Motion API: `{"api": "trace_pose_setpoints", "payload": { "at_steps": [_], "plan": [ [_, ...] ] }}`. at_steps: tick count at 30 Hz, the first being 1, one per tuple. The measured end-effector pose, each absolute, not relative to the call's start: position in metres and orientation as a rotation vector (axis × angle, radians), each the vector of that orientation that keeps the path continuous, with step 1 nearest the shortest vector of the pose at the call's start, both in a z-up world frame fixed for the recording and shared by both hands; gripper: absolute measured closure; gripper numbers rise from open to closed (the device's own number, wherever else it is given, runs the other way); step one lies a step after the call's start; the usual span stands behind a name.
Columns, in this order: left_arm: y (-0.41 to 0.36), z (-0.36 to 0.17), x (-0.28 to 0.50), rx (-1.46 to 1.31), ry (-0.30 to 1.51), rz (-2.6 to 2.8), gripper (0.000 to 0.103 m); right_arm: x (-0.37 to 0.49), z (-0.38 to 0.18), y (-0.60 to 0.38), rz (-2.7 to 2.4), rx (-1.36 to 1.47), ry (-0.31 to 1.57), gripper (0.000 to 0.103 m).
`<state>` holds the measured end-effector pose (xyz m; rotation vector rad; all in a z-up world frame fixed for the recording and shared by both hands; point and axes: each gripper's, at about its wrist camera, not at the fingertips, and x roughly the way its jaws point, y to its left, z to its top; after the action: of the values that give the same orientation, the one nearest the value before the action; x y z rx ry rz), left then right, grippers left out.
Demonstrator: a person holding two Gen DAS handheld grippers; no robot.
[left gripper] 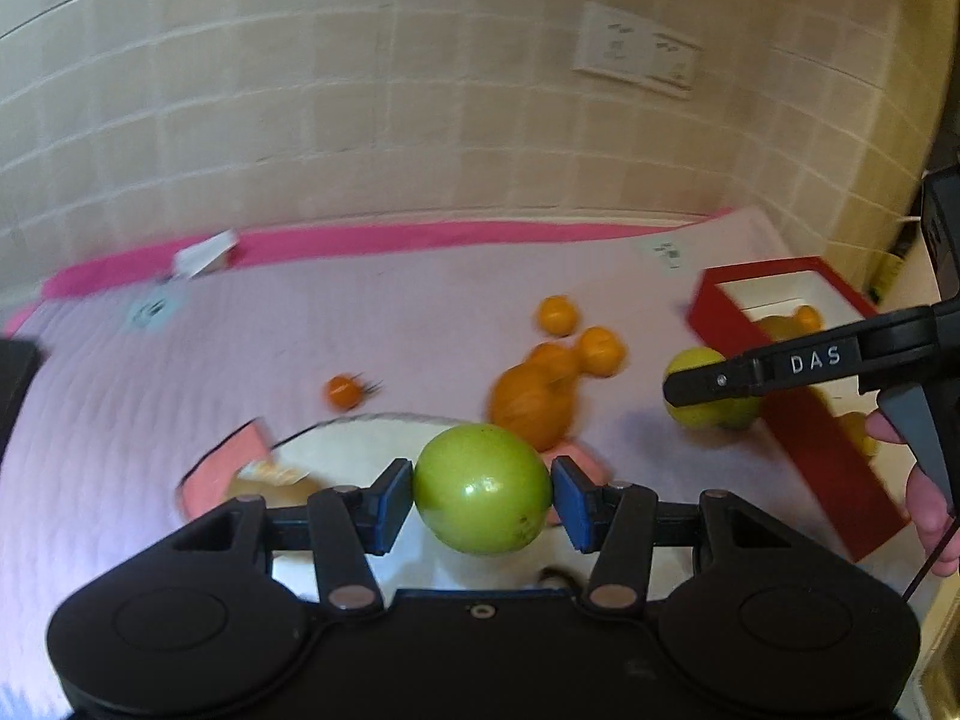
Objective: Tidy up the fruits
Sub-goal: 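Grasp a green apple with the left tool while the right grasps another, then lower both green apples into the red box and open both tools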
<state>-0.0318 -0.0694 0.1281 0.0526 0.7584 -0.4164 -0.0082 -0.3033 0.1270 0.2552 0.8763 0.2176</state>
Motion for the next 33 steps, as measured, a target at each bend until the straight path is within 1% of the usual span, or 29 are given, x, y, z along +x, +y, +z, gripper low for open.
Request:
{"api": "trace_pose_setpoints", "payload": {
  "at_steps": [8, 12, 17, 22, 26, 30, 33],
  "plan": [
    [-0.137, 0.146, -0.019, 0.125, 0.715, -0.593, 0.042, -0.042, 0.162, -0.383, 0.086, 0.359, 0.758, 0.053],
    [-0.182, 0.15, -0.01, 0.175, 0.689, -0.702, 0.042, -0.059, 0.169, -0.432, -0.04, 0.382, 0.718, 0.053],
    [-0.244, 0.15, -0.005, 0.247, 0.649, -0.843, 0.042, -0.072, 0.166, -0.486, -0.173, 0.415, 0.701, 0.053],
    [-0.302, 0.145, 0.004, 0.268, 0.64, -0.961, 0.042, -0.086, 0.149, -0.527, -0.251, 0.477, 0.702, 0.053],
    [-0.335, 0.137, 0.022, 0.231, 0.709, -1.028, 0.042, -0.093, 0.128, -0.537, -0.273, 0.472, 0.752, 0.053],
    [-0.362, 0.126, 0.049, 0.146, 0.807, -1.069, 0.042, -0.096, 0.112, -0.538, -0.274, 0.409, 0.824, 0.053],
    [-0.385, 0.115, 0.062, 0.135, 0.861, -1.075, 0.042, -0.09, 0.104, -0.533, -0.257, 0.352, 0.862, 0.053]
  ]
}}
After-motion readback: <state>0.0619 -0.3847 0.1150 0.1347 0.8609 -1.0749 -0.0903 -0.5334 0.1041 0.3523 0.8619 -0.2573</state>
